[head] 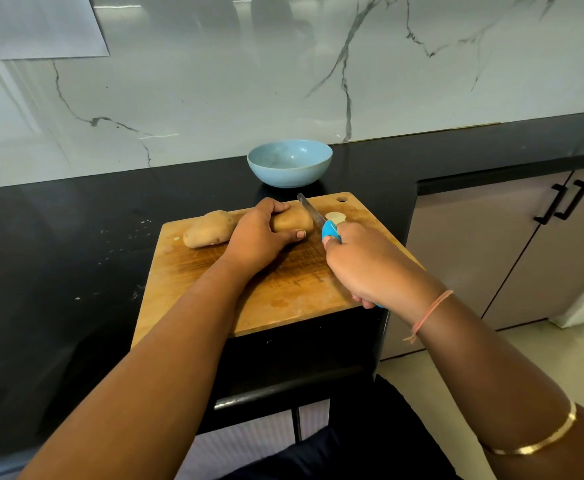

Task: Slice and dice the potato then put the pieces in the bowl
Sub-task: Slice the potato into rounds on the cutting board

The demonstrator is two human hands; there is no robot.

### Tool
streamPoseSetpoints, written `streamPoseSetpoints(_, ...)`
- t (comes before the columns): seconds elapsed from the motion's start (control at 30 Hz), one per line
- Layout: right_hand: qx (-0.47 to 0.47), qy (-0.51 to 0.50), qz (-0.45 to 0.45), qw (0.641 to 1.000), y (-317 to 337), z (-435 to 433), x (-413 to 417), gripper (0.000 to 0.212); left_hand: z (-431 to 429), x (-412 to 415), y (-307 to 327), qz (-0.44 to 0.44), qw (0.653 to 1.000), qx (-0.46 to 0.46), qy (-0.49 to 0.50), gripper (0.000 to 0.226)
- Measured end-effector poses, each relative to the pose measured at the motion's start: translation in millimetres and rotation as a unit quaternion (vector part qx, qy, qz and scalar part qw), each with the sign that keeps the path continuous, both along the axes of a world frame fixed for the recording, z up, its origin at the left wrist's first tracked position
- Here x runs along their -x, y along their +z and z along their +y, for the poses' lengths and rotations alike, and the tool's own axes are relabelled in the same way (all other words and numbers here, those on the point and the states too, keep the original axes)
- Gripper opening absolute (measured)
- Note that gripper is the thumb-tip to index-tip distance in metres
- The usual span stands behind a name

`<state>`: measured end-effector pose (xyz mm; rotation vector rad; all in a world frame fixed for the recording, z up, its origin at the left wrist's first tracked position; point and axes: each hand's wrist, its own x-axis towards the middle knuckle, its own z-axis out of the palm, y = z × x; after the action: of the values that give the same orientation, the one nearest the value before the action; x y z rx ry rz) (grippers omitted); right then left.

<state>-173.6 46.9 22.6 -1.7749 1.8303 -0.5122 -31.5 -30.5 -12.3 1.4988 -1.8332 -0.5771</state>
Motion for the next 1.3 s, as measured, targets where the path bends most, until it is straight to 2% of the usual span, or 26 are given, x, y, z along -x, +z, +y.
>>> streamPoseSetpoints(0.1, -0.043, 0.008, -0.016, 0.999, 14.5, -3.8, -2.8, 0.022, -1.5, -0.8, -0.4, 0.006, 1.000, 0.003, -0.004, 0.051)
streamPoseSetpoints(0.27, -0.135, -0.049, -0.107, 0.984, 24.8, -21.2, -5.1, 0.035, -1.5, -1.2, -1.4, 0.015, 1.000, 0.013, -0.012, 0.049)
streamPoseSetpoints(0.37, -0.154, -0.055, -0.125, 0.979, 24.2, -27.4, -7.3, 0.039, -1.5, -0.9, -2.9, 0.013, 0.999, 0.026, -0.014, 0.050)
streamPoseSetpoints(0.43, -0.152, -0.051, -0.116, 0.980, 22.0, -27.9, -8.0, 0.038, -1.0, -0.1, -3.6, 0.008, 0.999, 0.032, -0.009, 0.051)
streamPoseSetpoints(0.53, -0.105, -0.027, -0.073, 0.991, 15.4, -23.7, -8.5, 0.019, 0.0, 1.4, -3.8, 0.003, 1.000, 0.031, -0.002, 0.051)
streamPoseSetpoints(0.63, -0.079, 0.009, -0.058, 0.995, 8.8, -21.2, -6.2, 0.035, 0.2, 1.3, -2.4, 0.002, 1.000, 0.024, 0.004, 0.053)
streamPoseSetpoints(0.77, -0.079, 0.029, -0.041, 0.996, 8.6, -19.6, -2.9, 0.032, 0.1, 3.1, -1.1, 0.015, 1.000, 0.010, 0.010, 0.054)
streamPoseSetpoints(0.93, -0.094, 0.038, -0.027, 0.994, 9.1, -11.7, 1.5, 0.017, 0.0, 4.1, -0.5, 0.022, 1.000, -0.008, 0.017, 0.053)
streamPoseSetpoints(1.07, -0.100, 0.040, -0.013, 0.994, 4.9, 1.7, 3.3, 0.033, -0.3, 3.2, 0.7, 0.030, 0.999, -0.023, 0.024, 0.054)
streamPoseSetpoints(1.2, -0.102, 0.023, -0.003, 0.995, 4.9, 10.3, 9.5, 0.024, -0.6, 3.7, 2.3, 0.029, 0.998, -0.035, 0.035, 0.055)
streamPoseSetpoints(1.3, -0.102, 0.004, 0.006, 0.995, 5.3, 8.1, 12.1, 0.032, 0.4, 5.3, 4.5, 0.032, 0.998, -0.041, 0.033, 0.054)
